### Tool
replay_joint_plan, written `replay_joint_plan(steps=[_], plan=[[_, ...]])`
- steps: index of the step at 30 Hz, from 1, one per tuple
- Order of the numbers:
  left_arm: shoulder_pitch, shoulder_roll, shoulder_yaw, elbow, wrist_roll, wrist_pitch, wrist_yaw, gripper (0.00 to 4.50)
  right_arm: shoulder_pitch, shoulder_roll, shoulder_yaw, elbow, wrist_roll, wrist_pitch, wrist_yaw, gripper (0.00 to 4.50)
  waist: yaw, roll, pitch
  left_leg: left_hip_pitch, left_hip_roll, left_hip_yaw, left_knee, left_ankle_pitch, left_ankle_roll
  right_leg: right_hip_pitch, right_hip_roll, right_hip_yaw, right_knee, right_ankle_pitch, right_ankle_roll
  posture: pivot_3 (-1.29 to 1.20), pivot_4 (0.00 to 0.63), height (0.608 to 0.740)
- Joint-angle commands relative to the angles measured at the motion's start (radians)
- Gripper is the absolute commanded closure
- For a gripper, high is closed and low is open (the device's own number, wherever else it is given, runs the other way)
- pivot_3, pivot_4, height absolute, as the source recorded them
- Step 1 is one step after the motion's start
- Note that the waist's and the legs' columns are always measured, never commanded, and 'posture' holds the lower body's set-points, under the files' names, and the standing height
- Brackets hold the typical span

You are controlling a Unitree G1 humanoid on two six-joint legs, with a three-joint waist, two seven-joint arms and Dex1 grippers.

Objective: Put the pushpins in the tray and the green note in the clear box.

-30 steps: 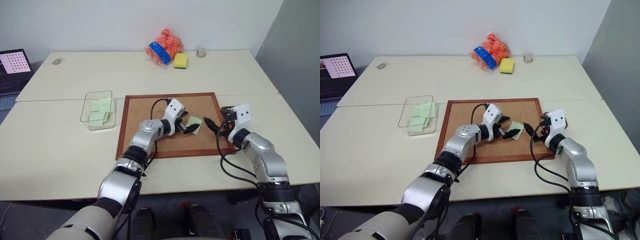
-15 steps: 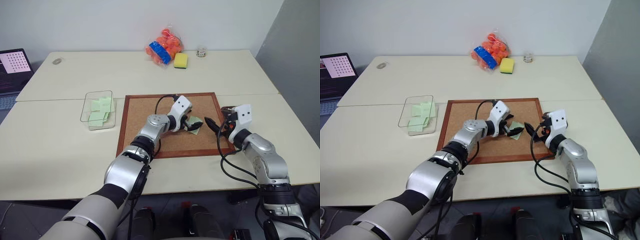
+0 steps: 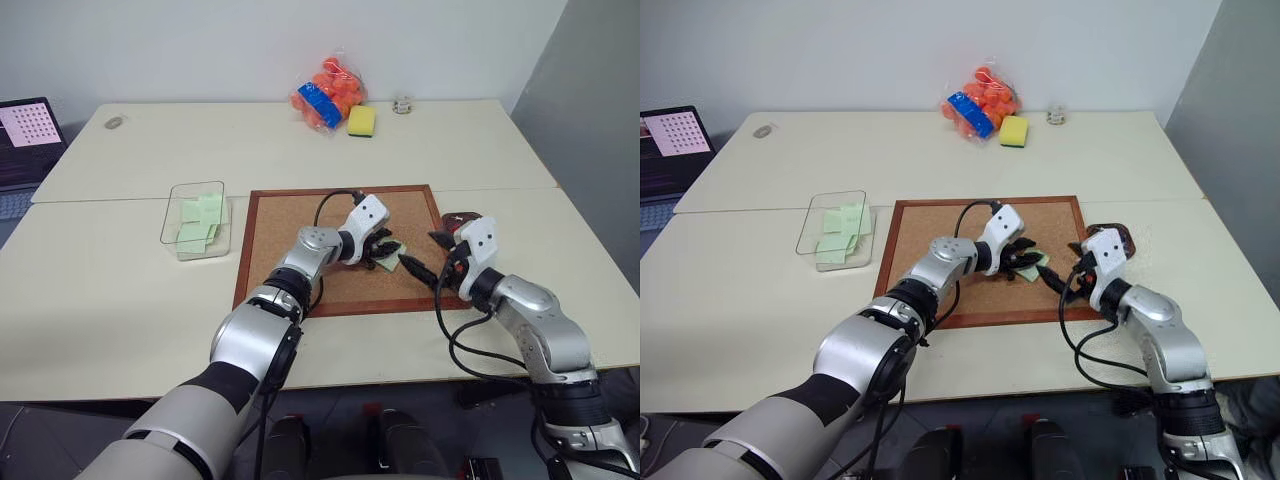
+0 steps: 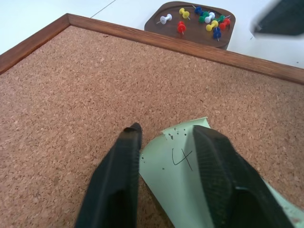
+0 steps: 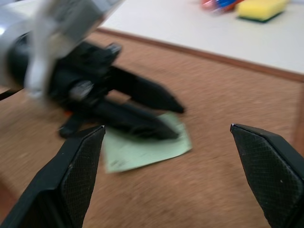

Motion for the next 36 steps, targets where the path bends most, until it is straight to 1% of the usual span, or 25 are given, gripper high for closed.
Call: replay_joint_plan(steps=[1,2,3,5,6,14,19,24,28,30,31,32,33,35,36], plan=[[-0.037,0.001,0.009,-0.009,0.011,-0.026,0.002,3.58,0.007,-0.043,0.002,-0.068,0.022,0.005,0.063,0.00,0.000,0.000,0.000,0.000,0.000,0.000,0.000,0.000,0.000,0.000,0.000,0.000,0.000,0.000,0.000,0.00,0.150,0.740],[-0.036,0.002,0.011,-0.009,0.011,-0.028,0.002,3.76,0.007,-0.045,0.001,-0.065,0.019,0.002,0.064,0.00,0.000,0.000,0.000,0.000,0.000,0.000,0.000,0.000,0.000,0.000,0.000,0.000,0.000,0.000,0.000,0.00,0.150,0.740],[-0.036,0.003,0.012,-0.008,0.010,-0.029,0.001,4.06,0.006,-0.047,-0.001,-0.062,0.016,-0.001,0.064,0.00,0.000,0.000,0.000,0.000,0.000,0.000,0.000,0.000,0.000,0.000,0.000,0.000,0.000,0.000,0.000,0.00,0.150,0.740],[-0.033,0.004,0.018,-0.011,0.008,-0.032,-0.002,4.40,0.003,-0.046,-0.005,-0.054,0.009,-0.008,0.060,0.00,0.000,0.000,0.000,0.000,0.000,0.000,0.000,0.000,0.000,0.000,0.000,0.000,0.000,0.000,0.000,0.00,0.150,0.740],[-0.032,0.006,0.027,-0.015,0.000,-0.031,-0.005,4.49,0.001,-0.044,-0.007,-0.053,0.009,-0.010,0.058,0.00,0.000,0.000,0.000,0.000,0.000,0.000,0.000,0.000,0.000,0.000,0.000,0.000,0.000,0.000,0.000,0.00,0.150,0.740],[-0.022,0.039,0.092,-0.057,-0.047,-0.023,-0.044,4.49,0.013,-0.049,-0.017,-0.068,0.013,-0.011,0.057,0.00,0.000,0.000,0.000,0.000,0.000,0.000,0.000,0.000,0.000,0.000,0.000,0.000,0.000,0.000,0.000,0.00,0.150,0.740],[-0.003,0.075,0.142,-0.121,-0.101,0.009,-0.072,4.49,0.021,-0.053,-0.021,-0.076,0.015,-0.010,0.059,0.00,0.000,0.000,0.000,0.000,0.000,0.000,0.000,0.000,0.000,0.000,0.000,0.000,0.000,0.000,0.000,0.00,0.150,0.740],[0.055,0.115,0.144,-0.231,-0.118,0.056,-0.086,4.49,0.008,-0.042,-0.008,-0.050,-0.001,-0.015,0.047,0.00,0.000,0.000,0.000,0.000,0.000,0.000,0.000,0.000,0.000,0.000,0.000,0.000,0.000,0.000,0.000,0.00,0.150,0.740],[0.181,0.139,0.102,-0.446,-0.142,0.135,-0.183,4.49,-0.054,0.010,-0.030,0.081,-0.009,-0.014,-0.016,0.00,-0.003,0.000,0.000,0.001,0.001,0.000,0.000,0.000,0.000,0.000,0.000,0.001,0.001,0.000,0.000,0.00,0.150,0.740],[0.239,0.147,0.089,-0.557,-0.158,0.176,-0.205,4.12,-0.076,0.022,-0.032,0.130,-0.011,-0.025,-0.020,0.00,-0.001,0.000,0.000,0.001,0.001,0.000,0.000,0.000,0.000,0.000,0.000,0.000,0.002,0.001,-0.001,0.00,0.150,0.740],[0.270,0.156,0.085,-0.623,-0.174,0.213,-0.221,4.09,-0.090,0.029,-0.030,0.157,-0.010,-0.027,-0.019,0.00,-0.001,0.000,0.000,0.001,0.001,0.000,0.000,0.000,0.000,0.000,0.000,0.000,0.002,0.002,-0.003,0.00,0.150,0.740],[0.298,0.164,0.081,-0.680,-0.187,0.245,-0.232,3.93,-0.103,0.036,-0.028,0.179,-0.009,-0.029,-0.017,0.00,0.000,0.000,0.000,0.001,0.001,0.000,0.000,0.000,0.000,0.000,0.000,0.001,0.002,0.002,-0.003,0.00,0.150,0.740],[0.326,0.174,0.075,-0.736,-0.195,0.272,-0.238,3.69,-0.117,0.043,-0.027,0.204,-0.006,-0.029,-0.014,0.00,0.000,0.000,0.000,0.001,0.001,0.000,0.000,0.000,0.000,0.000,0.000,0.001,0.002,0.002,-0.004,0.00,0.150,0.740],[0.373,0.194,0.066,-0.830,-0.209,0.321,-0.245,3.37,-0.143,0.053,-0.023,0.255,-0.010,-0.040,-0.007,0.00,0.000,0.000,0.000,0.001,0.001,0.000,0.001,0.000,0.000,0.000,0.000,0.001,0.002,0.002,-0.004,0.00,0.150,0.740],[0.392,0.204,0.062,-0.871,-0.216,0.346,-0.250,3.14,-0.154,0.055,-0.020,0.278,-0.015,-0.048,-0.002,0.00,-0.001,0.000,0.000,0.001,0.001,0.000,0.001,0.000,0.000,0.000,0.000,0.001,0.002,0.002,-0.004,0.00,0.150,0.740]])
